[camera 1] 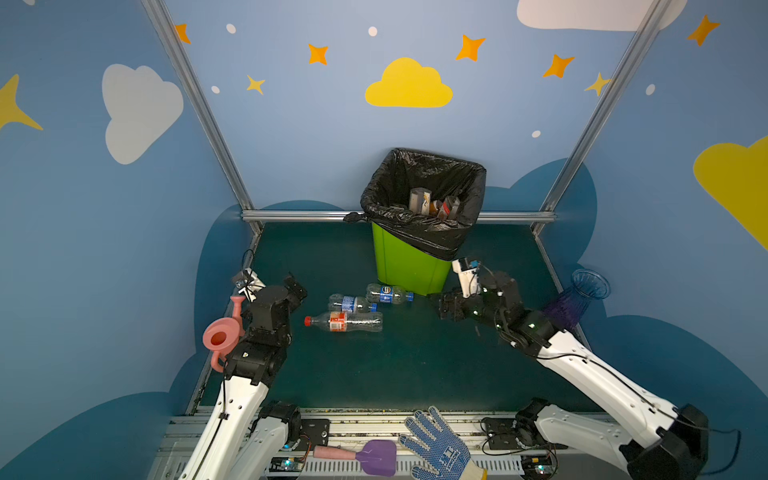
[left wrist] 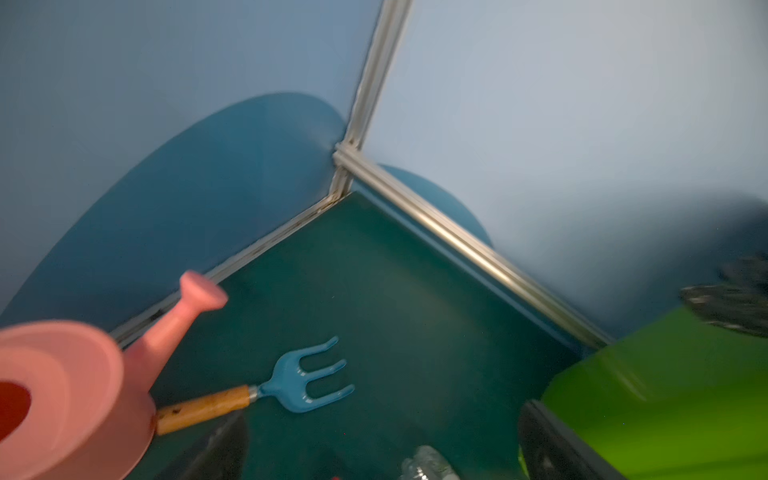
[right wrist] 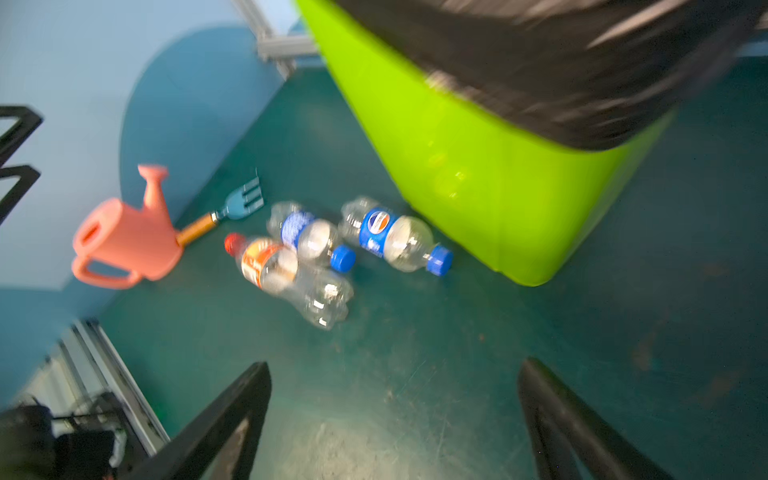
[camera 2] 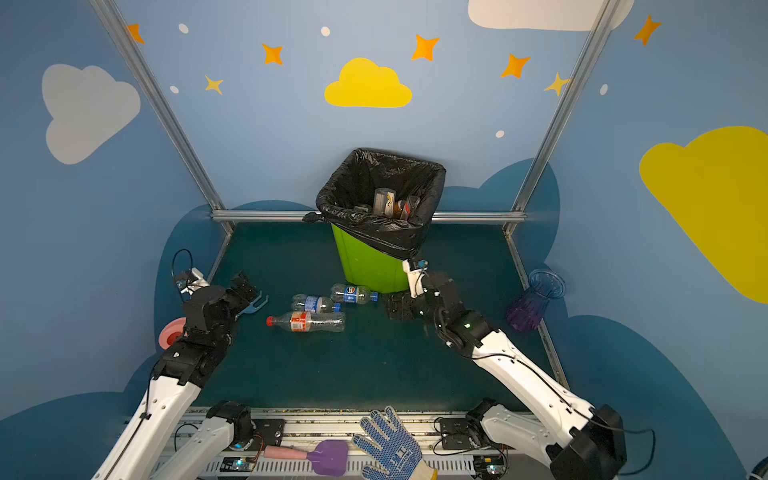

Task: Throw the plastic bottles in the bin
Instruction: 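Lower the left arm beside the watering can while right gripper reaches toward the pile, then lower the right gripper onto the red-cap cola bottle and close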

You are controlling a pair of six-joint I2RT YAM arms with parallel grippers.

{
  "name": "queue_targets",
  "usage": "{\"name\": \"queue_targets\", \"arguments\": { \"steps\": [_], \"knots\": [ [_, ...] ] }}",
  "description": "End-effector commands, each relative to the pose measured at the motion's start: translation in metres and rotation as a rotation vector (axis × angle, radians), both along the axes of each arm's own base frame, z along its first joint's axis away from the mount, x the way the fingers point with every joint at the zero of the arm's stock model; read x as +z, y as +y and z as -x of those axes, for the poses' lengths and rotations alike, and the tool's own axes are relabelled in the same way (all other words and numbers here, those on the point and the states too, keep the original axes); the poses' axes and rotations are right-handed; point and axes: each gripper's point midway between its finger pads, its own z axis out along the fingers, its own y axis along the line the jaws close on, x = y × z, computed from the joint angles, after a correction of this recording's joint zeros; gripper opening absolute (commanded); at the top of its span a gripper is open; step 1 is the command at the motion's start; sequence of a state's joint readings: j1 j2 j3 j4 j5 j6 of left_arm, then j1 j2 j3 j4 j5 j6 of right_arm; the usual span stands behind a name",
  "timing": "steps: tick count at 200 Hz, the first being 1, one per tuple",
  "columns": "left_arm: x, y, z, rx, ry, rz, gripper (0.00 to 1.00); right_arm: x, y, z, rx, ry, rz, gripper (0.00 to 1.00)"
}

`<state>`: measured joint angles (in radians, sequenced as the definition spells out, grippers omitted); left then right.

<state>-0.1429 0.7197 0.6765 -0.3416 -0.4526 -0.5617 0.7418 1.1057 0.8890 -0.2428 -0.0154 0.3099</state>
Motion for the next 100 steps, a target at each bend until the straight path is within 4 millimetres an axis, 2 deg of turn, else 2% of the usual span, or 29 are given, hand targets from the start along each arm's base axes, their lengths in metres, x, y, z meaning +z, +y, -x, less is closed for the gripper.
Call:
{"name": "queue_targets", "arguments": {
  "steps": [1, 26, 57, 83, 100],
  "knots": [
    [-0.042, 0.003, 0.009, 0.049, 0.075, 0.128, 1.00, 0.007, 0.033, 0.000, 0.070, -0.092, 0.059, 0.92],
    [-0.069, 0.007, 0.012, 0.078, 0.149, 0.163, 1.00, -0.016, 0.087, 0.014, 0.225, -0.096, 0.165, 0.92],
    [-0.083, 0.007, 0.014, 0.084, 0.171, 0.185, 1.00, -0.056, 0.148, 0.029, 0.419, -0.076, 0.331, 0.92],
    [-0.089, 0.007, 0.018, 0.086, 0.185, 0.186, 1.00, -0.085, 0.180, 0.036, 0.531, -0.058, 0.478, 0.89],
    [-0.095, 0.008, 0.023, 0.089, 0.202, 0.183, 1.00, -0.100, 0.194, 0.036, 0.575, -0.045, 0.540, 0.81]
  ]
}}
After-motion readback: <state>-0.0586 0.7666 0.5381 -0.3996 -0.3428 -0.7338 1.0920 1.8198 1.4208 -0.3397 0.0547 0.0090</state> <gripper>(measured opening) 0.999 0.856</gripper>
